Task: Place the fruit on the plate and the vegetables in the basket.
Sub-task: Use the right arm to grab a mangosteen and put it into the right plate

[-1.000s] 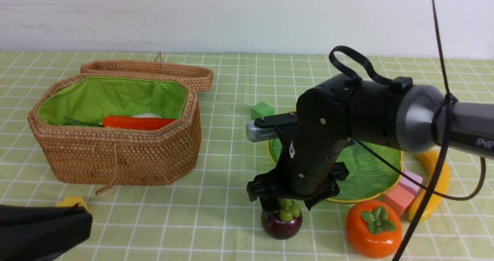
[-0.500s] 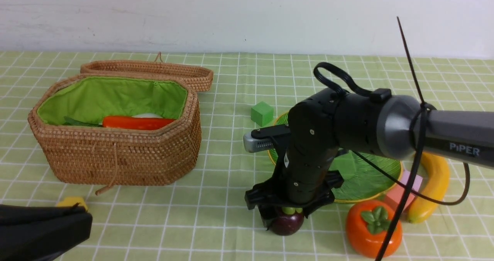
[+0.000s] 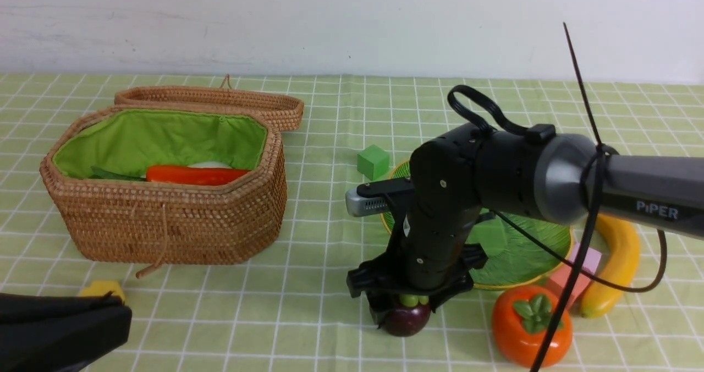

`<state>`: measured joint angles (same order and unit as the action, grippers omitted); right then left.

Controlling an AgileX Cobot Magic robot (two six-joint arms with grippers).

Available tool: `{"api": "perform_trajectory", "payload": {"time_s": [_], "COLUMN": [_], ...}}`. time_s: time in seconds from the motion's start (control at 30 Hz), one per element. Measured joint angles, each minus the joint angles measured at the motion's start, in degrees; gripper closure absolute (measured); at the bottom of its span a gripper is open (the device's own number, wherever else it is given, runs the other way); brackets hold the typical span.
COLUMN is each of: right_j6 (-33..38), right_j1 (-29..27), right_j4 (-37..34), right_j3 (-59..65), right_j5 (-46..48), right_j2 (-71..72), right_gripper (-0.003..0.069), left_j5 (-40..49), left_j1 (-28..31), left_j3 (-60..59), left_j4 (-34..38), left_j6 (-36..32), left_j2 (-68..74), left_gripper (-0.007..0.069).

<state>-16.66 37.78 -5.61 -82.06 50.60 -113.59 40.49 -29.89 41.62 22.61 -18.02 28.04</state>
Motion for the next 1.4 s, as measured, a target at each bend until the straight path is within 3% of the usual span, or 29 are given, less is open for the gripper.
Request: {"api": "perform_trajectory", "payload": {"time_s": [0.27, 0.47, 0.73, 0.9, 1.07, 1.23, 1.4], "right_j6": [0.68, 1.02, -0.06, -0.01, -0.01, -0.01, -0.01], "right_j1": [0.13, -0.34, -9.54, -14.76, -16.73, -16.94, -16.94], "right_j4": [-2.44, -0.51, 4.55, 4.93, 5.61, 6.20, 6.37], "right_j3": [0.24, -2.95, -5.17, -5.17, -5.17, -5.17, -5.17], "right_j5": [2.80, 5.42, -4.67, -8.11, -8.29, -7.69, -5.69], "right_j2": [2.11, 8.48, 6.73, 2.00, 0.26, 1.23, 5.13], "right_gripper": [0.0087, 0.0087, 0.0088, 0.0088, 0.0088, -0.0015, 0.0001], "left_j5": [0.12, -2.26, -9.00, -8.83, -7.70, -7.60, -7.22], "left_j1": [0.00, 0.00, 0.00, 0.00, 0.00, 0.00, 0.00], "left_j3": [0.00, 0.00, 0.00, 0.00, 0.00, 0.00, 0.00], "left_j4": [0.23, 5.43, 13.52, 14.44, 14.51, 14.62, 14.62], "left_j6": [-1.53, -5.74, -10.07, -10.30, -10.30, -10.30, -10.30], "left_j2": [0.00, 0.00, 0.00, 0.00, 0.00, 0.00, 0.00], "left_gripper": [0.0607, 0.0607, 0.0606, 0.0603, 0.0601, 0.0596, 0.0594]}}
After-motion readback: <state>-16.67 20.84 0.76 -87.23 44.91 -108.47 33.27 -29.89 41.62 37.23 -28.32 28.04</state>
